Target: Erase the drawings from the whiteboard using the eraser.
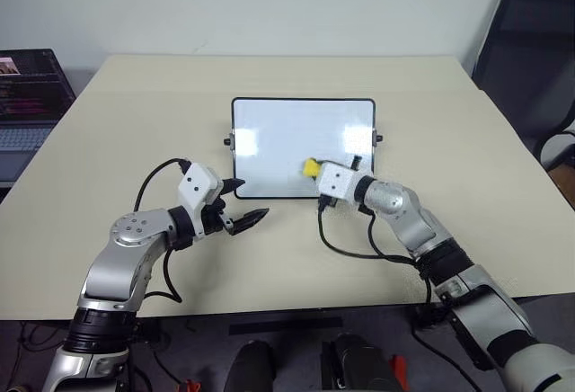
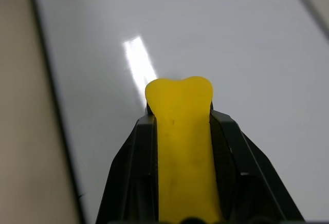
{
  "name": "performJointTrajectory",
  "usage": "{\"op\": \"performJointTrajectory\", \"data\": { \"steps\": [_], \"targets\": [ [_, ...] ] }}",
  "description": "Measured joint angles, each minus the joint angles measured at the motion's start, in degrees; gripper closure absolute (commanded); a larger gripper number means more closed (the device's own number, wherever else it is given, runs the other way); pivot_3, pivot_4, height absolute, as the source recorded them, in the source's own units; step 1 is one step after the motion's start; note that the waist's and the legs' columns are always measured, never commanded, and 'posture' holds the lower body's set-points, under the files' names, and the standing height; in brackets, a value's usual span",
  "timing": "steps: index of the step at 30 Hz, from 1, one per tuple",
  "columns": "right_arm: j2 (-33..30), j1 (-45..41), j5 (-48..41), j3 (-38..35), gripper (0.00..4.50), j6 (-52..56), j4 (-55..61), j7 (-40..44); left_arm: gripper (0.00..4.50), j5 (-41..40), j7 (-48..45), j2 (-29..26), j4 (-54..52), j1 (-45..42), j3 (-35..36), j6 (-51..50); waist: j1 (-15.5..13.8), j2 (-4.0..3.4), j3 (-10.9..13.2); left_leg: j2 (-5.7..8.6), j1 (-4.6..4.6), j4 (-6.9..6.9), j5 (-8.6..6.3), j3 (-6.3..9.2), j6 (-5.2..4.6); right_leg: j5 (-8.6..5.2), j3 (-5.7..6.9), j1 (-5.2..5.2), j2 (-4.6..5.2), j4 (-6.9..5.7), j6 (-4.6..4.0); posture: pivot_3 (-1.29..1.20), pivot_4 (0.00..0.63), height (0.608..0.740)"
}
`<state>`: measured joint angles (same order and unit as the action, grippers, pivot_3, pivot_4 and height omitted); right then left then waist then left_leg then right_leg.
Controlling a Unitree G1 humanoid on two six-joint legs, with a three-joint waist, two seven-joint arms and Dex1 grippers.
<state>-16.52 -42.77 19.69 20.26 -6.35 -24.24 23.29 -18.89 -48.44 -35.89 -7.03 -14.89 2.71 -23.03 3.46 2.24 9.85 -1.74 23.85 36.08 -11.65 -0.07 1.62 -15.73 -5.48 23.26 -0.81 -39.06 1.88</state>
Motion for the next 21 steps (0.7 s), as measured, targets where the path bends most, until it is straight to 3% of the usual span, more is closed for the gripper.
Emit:
{"op": "performJointTrajectory", "data": {
  "steps": [5, 17, 21],
  "targets": [
    [0.2, -5.7, 0.3, -3.2, 3.5, 0.1, -2.7, -4.6, 0.0, 0.0, -0.3, 0.0, 0.0, 0.0, 0.0, 0.2, -0.1, 0.04, 0.0, 0.02, 0.0, -0.08, -0.04, -0.02, 0.03, 0.0, 0.06, 0.0, 0.02, 0.06, -0.02, 0.0, 0.15, 0.74],
    [-1.7, 3.0, 1.6, 3.7, 3.5, 1.7, 1.6, 8.5, 0.0, 0.0, -0.8, 0.0, 0.5, 0.1, 0.0, 1.2, -0.1, 0.03, 0.0, 0.0, -0.04, -0.01, -0.05, -0.02, 0.04, -0.03, 0.05, -0.05, -0.01, 0.03, -0.01, 0.0, 0.15, 0.74],
    [-1.4, 3.5, 2.0, 3.1, 3.5, 0.6, 1.7, 4.8, 0.0, 0.0, -0.9, 0.0, 0.5, 0.1, 0.0, 1.2, -0.1, 0.02, 0.0, 0.0, -0.03, 0.01, -0.04, -0.02, 0.04, -0.02, 0.02, -0.04, -0.01, 0.02, -0.01, 0.0, 0.15, 0.74]
  ]
}}
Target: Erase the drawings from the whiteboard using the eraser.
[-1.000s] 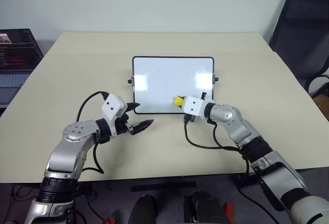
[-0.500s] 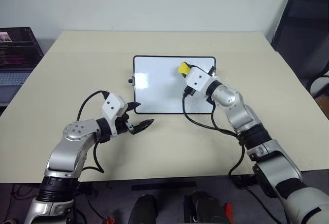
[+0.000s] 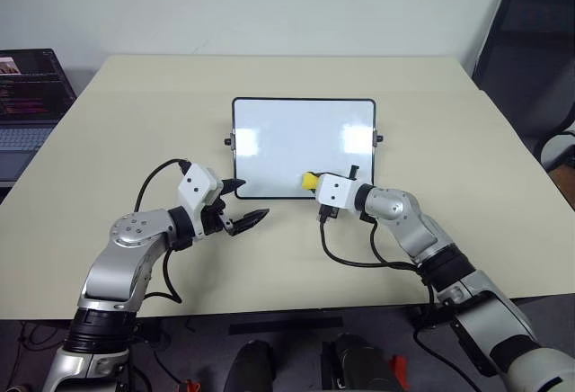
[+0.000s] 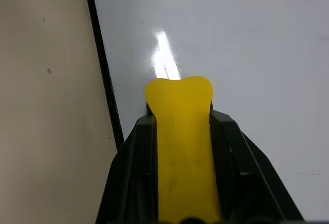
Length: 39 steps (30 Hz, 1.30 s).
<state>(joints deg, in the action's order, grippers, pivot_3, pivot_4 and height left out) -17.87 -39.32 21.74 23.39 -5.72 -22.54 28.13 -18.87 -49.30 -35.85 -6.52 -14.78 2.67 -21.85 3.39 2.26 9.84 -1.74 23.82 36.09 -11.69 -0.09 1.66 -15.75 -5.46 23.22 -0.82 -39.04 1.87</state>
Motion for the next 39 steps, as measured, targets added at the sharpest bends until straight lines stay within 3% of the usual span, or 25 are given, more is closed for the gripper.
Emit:
{"op": "performJointTrajectory", "data": {
  "steps": [6, 18, 28, 39],
  "targets": [
    [-0.1, -3.7, 0.1, -4.7, 3.5, 0.2, -0.5, -7.9, 0.0, 0.0, -0.1, 0.0, 0.0, 0.0, 0.0, 0.0, 0.0, 0.01, 0.0, 0.01, 0.04, -0.06, -0.02, 0.0, 0.02, 0.0, 0.03, 0.04, 0.01, 0.03, -0.01, 0.0, 0.15, 0.74],
    [-1.0, 2.7, 0.5, 1.6, 3.5, 2.0, 3.5, 2.9, 0.0, 0.0, 0.0, 0.1, 0.0, -0.1, -0.1, -0.1, 0.0, 0.0, 0.0, 0.0, 0.01, 0.0, -0.01, 0.01, 0.01, 0.0, 0.0, 0.01, 0.0, 0.01, 0.0, 0.0, 0.15, 0.74],
    [0.0, -1.2, 1.9, -4.2, 3.5, 3.2, 2.4, -8.4, 0.0, 0.0, 0.0, 0.1, 0.0, -0.4, -0.1, -0.2, -0.1, 0.01, 0.0, 0.02, 0.04, -0.06, -0.02, 0.0, 0.02, 0.0, 0.04, 0.02, 0.01, 0.03, -0.01, 0.0, 0.15, 0.74],
    [-1.1, 4.1, 1.8, 0.7, 3.5, 5.3, 6.6, 2.7, 0.0, 0.0, -0.1, 0.1, 0.0, -0.7, -0.2, -0.2, 0.0, 0.01, 0.0, 0.01, 0.0, 0.02, 0.0, 0.0, 0.0, 0.0, 0.0, -0.01, 0.0, 0.01, 0.02, 0.0, 0.15, 0.74]
  ]
}}
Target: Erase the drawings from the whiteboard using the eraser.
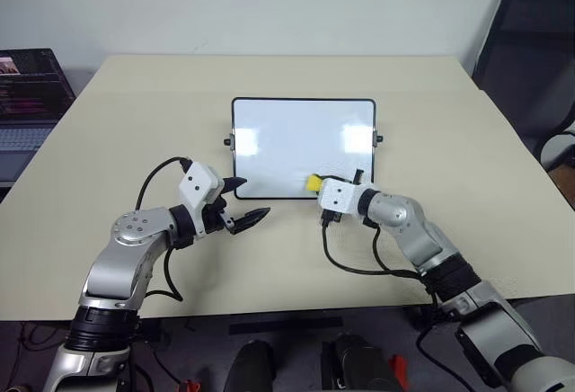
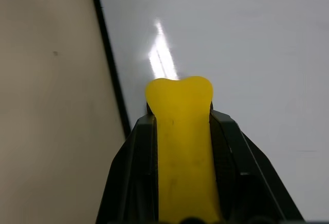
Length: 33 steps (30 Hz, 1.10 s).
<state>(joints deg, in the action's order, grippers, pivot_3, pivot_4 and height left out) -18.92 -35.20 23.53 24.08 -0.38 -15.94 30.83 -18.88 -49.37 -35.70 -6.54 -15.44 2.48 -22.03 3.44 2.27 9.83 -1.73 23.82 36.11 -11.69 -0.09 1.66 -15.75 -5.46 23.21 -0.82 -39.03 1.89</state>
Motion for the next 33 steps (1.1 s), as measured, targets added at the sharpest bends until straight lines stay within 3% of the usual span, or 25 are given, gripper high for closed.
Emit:
{"op": "performJointTrajectory", "data": {
  "steps": [5, 10, 16, 20, 25, 33],
  "targets": [
    [1.4, 0.2, -1.4, -3.0, 3.5, 3.4, 2.8, -2.1, 0.0, 0.0, -0.1, 0.0, 0.0, -0.1, -0.4, 0.0, -0.1, -0.01, 0.0, 0.0, 0.03, 0.01, 0.01, 0.01, 0.0, 0.01, 0.02, 0.02, 0.0, -0.01, 0.0, 0.0, 0.15, 0.74],
    [2.4, 4.6, -7.4, -10.8, 3.5, 13.5, 16.8, -2.0, 0.0, -0.2, -1.1, 0.2, -0.2, -2.0, -1.9, -0.3, -0.5, 0.0, 0.0, 0.02, 0.11, -0.07, -0.03, 0.09, 0.04, 0.0, 0.13, 0.03, 0.02, 0.03, -0.01, 0.0, 0.15, 0.74],
    [7.7, 20.8, -14.5, -22.4, 3.5, 32.3, 38.4, -5.7, 0.0, -1.4, -4.9, 1.5, -1.2, -7.5, -5.7, -1.3, -1.5, 0.0, 0.0, 0.06, 0.2, -0.06, -0.05, 0.06, 0.06, -0.04, 0.17, 0.05, 0.03, 0.06, 0.03, 0.0, 0.15, 0.74],
    [11.0, 28.0, -16.0, -26.3, 3.5, 41.7, 45.7, -10.1, 0.0, -1.4, -9.6, 1.9, -0.5, -9.3, -9.7, -0.9, -1.0, -0.02, 0.0, 0.04, 0.07, -0.05, -0.05, -0.02, 0.06, -0.21, -0.01, 0.06, -0.03, 0.04, 0.24, 0.0, 0.15, 0.74],
    [14.0, 27.8, -16.6, -28.8, 3.5, 48.5, 46.3, -15.7, 0.0, -0.6, -15.0, 4.1, 3.9, -15.3, -13.9, 1.5, -0.5, -0.03, 0.0, 0.08, 0.02, 0.0, 0.02, -0.09, 0.01, -0.19, 0.02, 0.02, -0.11, -0.02, 0.24, 0.0, 0.15, 0.74],
    [15.6, 19.1, -20.1, -35.1, 3.5, 49.6, 34.6, -22.4, 0.0, 1.6, -18.9, 9.5, 10.0, -21.6, -18.5, 5.1, -0.3, -0.03, 0.0, 0.13, 0.11, -0.07, 0.0, -0.11, 0.01, -0.19, 0.01, 0.05, -0.09, 0.05, 0.23, 0.0, 0.15, 0.74]
  ]
}}
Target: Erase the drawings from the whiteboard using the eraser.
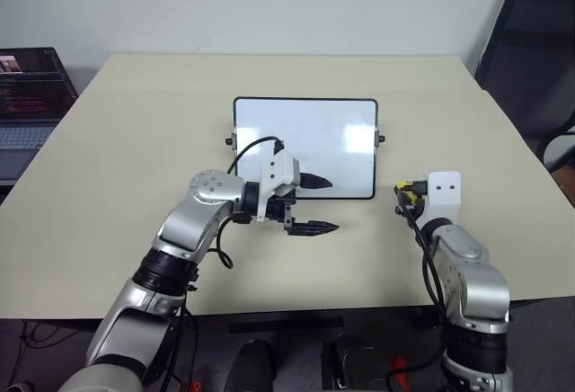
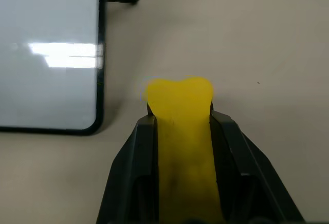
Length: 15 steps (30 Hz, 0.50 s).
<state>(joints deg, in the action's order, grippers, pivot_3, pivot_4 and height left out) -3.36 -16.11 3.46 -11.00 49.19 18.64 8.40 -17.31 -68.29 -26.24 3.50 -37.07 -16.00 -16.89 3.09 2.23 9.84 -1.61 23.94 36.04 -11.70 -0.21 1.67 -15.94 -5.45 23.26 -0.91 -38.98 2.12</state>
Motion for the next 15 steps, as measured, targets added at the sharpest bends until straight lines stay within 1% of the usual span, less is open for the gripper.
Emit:
{"op": "performJointTrajectory", "data": {
  "steps": [7, 9, 11, 15],
  "targets": [
    [-2.4, -1.5, -1.5, -2.0, 3.5, -3.6, -7.7, -2.2, 0.0, 1.2, -0.1, 1.5, 1.9, -0.9, -0.2, 1.3, 0.2, 0.0, 0.0, -0.01, 0.0, -0.02, -0.01, 0.01, -0.01, -0.01, -0.02, 0.01, 0.0, -0.01, 0.02, 0.0, 0.15, 0.74],
    [-2.7, -1.7, -2.3, -2.3, 2.73, -4.7, -8.8, -2.4, 0.0, 1.5, -0.1, 1.6, 2.0, -0.9, -0.2, 1.4, 0.2, 0.0, 0.0, -0.01, 0.0, 0.0, -0.01, 0.02, 0.0, -0.02, 0.0, -0.01, 0.0, -0.01, 0.03, 0.0, 0.15, 0.74],
    [-3.0, -2.0, -2.6, -2.3, 2.23, -5.7, -9.9, -2.6, 0.0, 1.7, -0.1, 1.6, 2.1, -0.9, -0.2, 1.4, 0.2, 0.0, 0.0, -0.01, 0.0, 0.0, -0.01, 0.01, -0.01, -0.02, -0.02, -0.01, 0.0, -0.01, 0.03, 0.0, 0.15, 0.74],
    [-3.7, -2.7, -4.1, -2.5, 0.83, -6.9, -11.3, -2.6, 0.0, 1.9, 0.4, 1.6, 2.1, -0.7, -0.1, 1.3, 0.2, -0.01, 0.0, -0.02, 0.0, -0.01, -0.01, 0.03, -0.01, -0.02, -0.02, -0.01, 0.0, -0.02, 0.04, 0.0, 0.15, 0.74]
  ]
}}
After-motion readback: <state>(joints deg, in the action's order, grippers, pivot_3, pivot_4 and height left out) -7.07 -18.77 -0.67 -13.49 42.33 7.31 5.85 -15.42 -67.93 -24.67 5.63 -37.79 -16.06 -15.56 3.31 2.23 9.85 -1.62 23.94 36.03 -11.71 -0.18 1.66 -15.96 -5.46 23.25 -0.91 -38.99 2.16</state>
